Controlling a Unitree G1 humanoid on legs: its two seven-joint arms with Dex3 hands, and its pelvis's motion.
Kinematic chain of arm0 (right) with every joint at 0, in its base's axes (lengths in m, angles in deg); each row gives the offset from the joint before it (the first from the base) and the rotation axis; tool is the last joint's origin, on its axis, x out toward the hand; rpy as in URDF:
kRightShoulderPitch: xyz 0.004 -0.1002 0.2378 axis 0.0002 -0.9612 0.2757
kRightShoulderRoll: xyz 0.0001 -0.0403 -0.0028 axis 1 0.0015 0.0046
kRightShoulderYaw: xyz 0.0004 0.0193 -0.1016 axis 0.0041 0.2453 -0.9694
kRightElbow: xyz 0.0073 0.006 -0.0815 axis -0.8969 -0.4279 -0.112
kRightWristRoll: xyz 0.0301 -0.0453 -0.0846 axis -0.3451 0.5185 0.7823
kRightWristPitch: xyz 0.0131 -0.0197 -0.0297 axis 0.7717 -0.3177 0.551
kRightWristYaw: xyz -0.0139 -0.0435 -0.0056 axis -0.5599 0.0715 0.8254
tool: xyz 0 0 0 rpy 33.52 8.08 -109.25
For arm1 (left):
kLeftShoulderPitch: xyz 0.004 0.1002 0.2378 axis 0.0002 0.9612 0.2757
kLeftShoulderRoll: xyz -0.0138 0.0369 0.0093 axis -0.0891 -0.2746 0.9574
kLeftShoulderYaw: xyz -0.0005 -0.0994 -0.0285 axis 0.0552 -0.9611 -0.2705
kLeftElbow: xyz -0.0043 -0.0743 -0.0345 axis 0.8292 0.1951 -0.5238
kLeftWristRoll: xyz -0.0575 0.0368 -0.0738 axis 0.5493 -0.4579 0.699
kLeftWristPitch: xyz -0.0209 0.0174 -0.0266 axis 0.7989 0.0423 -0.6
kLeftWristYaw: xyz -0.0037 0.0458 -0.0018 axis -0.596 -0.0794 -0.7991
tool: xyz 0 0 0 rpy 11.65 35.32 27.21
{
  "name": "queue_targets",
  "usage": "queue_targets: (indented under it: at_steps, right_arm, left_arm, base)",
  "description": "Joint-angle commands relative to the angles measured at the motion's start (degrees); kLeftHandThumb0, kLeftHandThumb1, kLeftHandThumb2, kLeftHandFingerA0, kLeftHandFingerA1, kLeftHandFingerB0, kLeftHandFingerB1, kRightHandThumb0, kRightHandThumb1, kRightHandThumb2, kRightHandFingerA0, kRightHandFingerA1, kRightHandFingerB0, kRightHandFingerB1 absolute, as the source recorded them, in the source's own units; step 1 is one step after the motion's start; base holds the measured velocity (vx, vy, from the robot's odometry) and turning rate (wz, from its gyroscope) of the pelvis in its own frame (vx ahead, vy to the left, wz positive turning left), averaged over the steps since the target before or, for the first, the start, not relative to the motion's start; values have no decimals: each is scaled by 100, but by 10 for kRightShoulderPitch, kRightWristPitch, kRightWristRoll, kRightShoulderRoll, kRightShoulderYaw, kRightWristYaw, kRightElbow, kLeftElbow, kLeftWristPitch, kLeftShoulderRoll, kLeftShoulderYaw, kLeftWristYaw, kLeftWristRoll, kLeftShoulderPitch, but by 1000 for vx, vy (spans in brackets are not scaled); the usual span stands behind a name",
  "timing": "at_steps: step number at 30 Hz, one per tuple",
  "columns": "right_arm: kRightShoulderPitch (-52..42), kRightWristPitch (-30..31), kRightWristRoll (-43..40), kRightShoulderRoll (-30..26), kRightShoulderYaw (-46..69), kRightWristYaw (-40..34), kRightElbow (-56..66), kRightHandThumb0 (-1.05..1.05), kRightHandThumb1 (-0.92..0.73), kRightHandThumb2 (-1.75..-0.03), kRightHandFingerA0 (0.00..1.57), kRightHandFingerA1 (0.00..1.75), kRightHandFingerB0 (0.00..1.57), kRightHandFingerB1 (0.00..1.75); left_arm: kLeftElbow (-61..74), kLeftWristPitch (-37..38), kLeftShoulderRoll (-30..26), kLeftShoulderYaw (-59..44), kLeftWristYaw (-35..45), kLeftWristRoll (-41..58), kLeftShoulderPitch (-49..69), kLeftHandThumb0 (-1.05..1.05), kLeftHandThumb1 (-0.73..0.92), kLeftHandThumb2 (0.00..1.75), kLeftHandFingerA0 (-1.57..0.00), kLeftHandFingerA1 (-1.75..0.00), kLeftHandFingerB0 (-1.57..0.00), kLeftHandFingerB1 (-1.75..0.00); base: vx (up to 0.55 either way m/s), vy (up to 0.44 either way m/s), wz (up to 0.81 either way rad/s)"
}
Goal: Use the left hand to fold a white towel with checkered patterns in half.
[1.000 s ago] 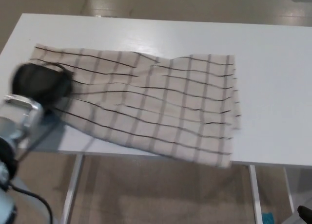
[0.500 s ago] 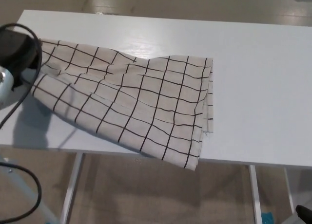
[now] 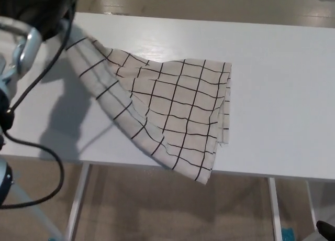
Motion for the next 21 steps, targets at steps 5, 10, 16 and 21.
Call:
queue_targets:
  at_steps: [5,10,16,21]
  right_arm:
    - [-9,5,-3,-2,-1,-1,10,-49,-48,-90,46,68,45,60]
    - [-15,3,3,-2,-3,-8,17,-49,-59,-57,52,60,58,52]
    - [-16,6,12,-3,-9,-14,25,-49,-58,-57,54,59,61,53]
    - [-13,0,4,0,-10,-8,22,-49,-59,-57,55,63,64,54]
  left_arm:
    - [134,59,30,3,-73,-28,-30,-24,59,57,-88,-175,-73,-165]
    - [202,67,64,28,-62,-57,-26,-22,57,58,-91,-174,-78,-161]
    - [260,82,75,67,-74,-97,20,-27,36,78,-122,-141,-105,-129]
    - [287,91,74,103,-53,-121,71,-25,35,77,-122,-140,-104,-128]
  base:
    - [0,0,0]
    - [0,0,0]
    - [0,0,0]
    - [0,0,0]
